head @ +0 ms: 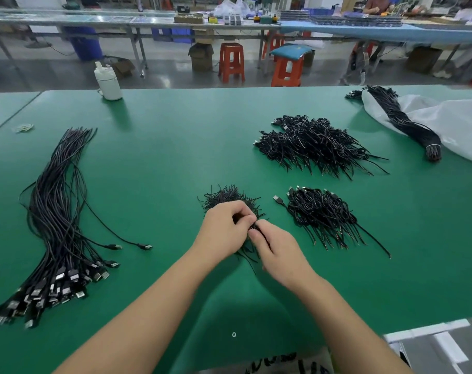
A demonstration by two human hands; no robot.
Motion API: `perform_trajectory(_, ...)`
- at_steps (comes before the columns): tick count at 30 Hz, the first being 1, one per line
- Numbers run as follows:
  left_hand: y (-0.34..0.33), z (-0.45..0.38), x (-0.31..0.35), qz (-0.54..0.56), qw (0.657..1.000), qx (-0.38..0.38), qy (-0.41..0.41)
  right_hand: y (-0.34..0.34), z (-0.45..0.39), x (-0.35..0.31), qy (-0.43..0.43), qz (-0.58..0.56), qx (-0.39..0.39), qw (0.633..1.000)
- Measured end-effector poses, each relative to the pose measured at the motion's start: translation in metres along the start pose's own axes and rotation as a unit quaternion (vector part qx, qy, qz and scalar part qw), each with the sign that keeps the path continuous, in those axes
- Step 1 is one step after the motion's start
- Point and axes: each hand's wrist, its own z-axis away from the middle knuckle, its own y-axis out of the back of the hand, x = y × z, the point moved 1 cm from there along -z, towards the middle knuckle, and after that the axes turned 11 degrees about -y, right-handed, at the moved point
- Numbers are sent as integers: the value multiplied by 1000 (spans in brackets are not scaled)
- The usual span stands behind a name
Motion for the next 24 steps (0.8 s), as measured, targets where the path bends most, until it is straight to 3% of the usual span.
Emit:
perform_trajectory(7,-6,7,-3,31,998,32,45,-12,4,1,-25,-52,41,998)
perform_trajectory(15,-1,0,-10,139,983,-38,116,-8,5,6,8,74,77,994)
perform_trajectory(20,3,1,-19,248,945,-103,186,-1,8,3,66,150,82,983)
perform_trajectory(24,-1,1,-26,259,936,-118,205,2,6,1,102,175,50,978)
